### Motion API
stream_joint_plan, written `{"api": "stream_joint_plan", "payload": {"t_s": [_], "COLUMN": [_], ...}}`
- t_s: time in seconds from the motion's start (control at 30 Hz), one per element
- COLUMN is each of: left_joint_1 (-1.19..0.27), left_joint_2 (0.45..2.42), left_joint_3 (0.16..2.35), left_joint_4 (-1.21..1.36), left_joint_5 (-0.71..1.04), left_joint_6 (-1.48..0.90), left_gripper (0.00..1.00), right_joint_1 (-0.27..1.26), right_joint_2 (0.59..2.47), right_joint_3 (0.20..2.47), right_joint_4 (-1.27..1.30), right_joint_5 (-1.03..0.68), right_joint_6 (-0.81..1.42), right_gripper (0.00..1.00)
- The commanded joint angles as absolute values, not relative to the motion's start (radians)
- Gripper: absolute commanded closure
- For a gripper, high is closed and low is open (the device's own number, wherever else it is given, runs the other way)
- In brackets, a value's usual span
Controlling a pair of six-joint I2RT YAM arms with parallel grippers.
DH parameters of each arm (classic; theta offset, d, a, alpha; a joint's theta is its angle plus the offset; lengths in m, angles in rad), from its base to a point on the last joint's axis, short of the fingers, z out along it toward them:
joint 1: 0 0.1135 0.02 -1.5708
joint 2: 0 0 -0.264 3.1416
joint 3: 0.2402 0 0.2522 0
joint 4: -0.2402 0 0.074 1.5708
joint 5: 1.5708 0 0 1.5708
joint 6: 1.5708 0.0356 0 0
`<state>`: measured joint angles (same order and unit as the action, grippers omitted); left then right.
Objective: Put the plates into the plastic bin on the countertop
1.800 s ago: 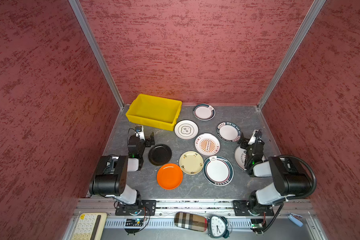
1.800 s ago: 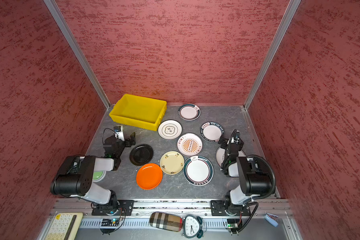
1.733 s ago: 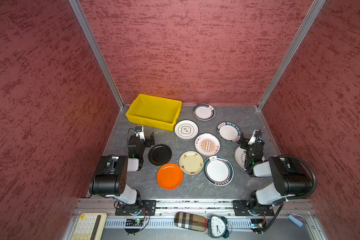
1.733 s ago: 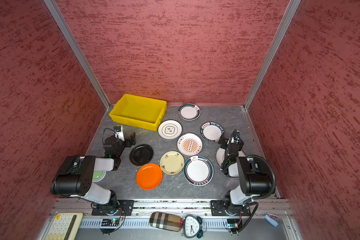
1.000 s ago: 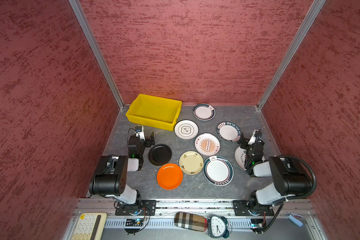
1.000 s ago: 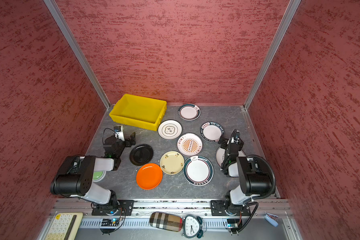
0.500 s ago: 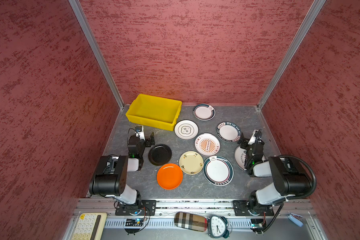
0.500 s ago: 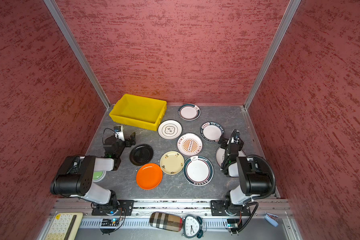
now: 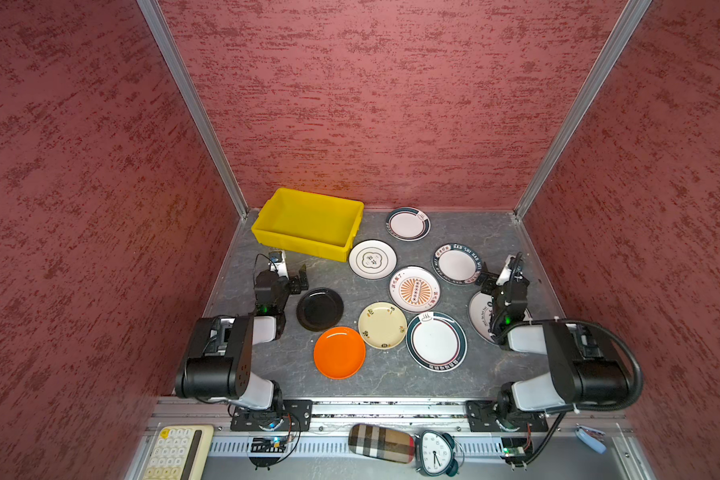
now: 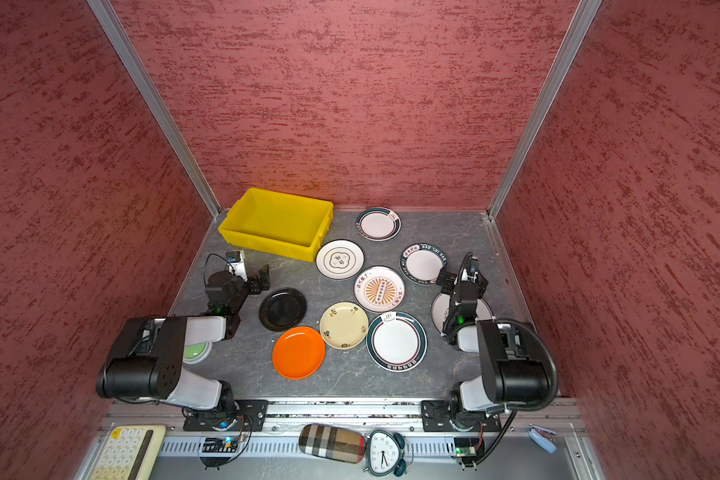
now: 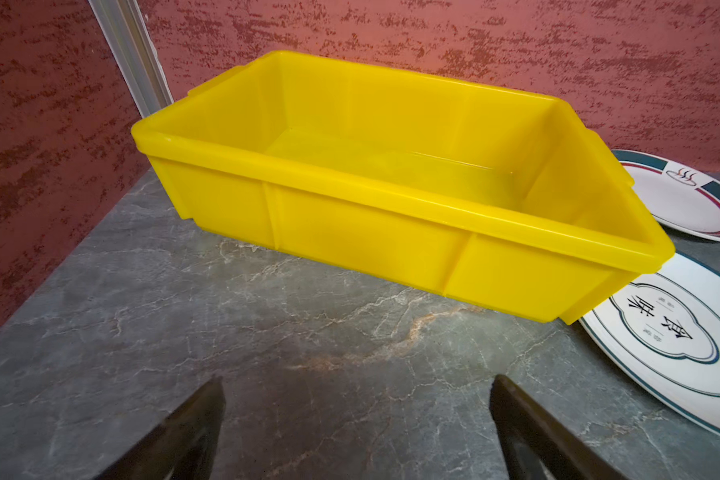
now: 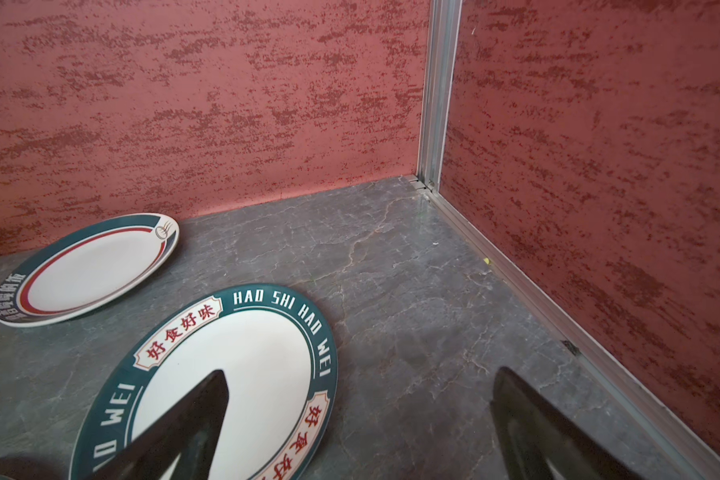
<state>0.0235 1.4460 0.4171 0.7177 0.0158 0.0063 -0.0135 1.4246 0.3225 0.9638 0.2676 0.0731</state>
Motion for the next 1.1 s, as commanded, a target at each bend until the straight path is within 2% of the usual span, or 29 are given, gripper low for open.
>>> {"api": "stream_joint_plan", "payload": {"t_s": [0.0, 0.17, 0.3, 0.47, 0.6, 0.83, 1.07], "left_joint_1": [-0.01, -0.131, -0.254, -0.385, -0.457, -0.495, -0.499], "left_joint_2": [1.368, 1.286, 1.204, 1.096, 1.024, 1.01, 0.993], "left_joint_3": [0.486, 0.535, 0.598, 0.62, 0.621, 0.616, 0.587], "left_joint_4": [0.552, 0.374, 0.15, -0.025, -0.113, -0.14, -0.08], "left_joint_5": [-0.115, -0.29, -0.369, -0.401, -0.341, -0.192, -0.124], "left_joint_6": [-0.014, -0.035, -0.051, -0.145, -0.213, -0.232, -0.218], "left_gripper": [0.01, 0.01, 0.01, 0.01, 0.01, 0.0, 0.01], "right_joint_1": [-0.006, -0.006, -0.007, -0.009, -0.014, -0.037, -0.133], "right_joint_2": [1.352, 1.256, 1.106, 0.954, 0.946, 0.98, 0.968], "right_joint_3": [0.375, 0.447, 0.525, 0.64, 0.753, 0.803, 0.776], "right_joint_4": [0.858, 0.592, 0.252, -0.228, -0.571, -0.768, -0.856], "right_joint_5": [0.301, 0.324, 0.35, 0.357, 0.298, 0.09, 0.012], "right_joint_6": [0.053, 0.181, 0.317, 0.536, 0.658, 0.699, 0.727], "right_gripper": [0.01, 0.01, 0.01, 0.01, 0.01, 0.01, 0.01]}}
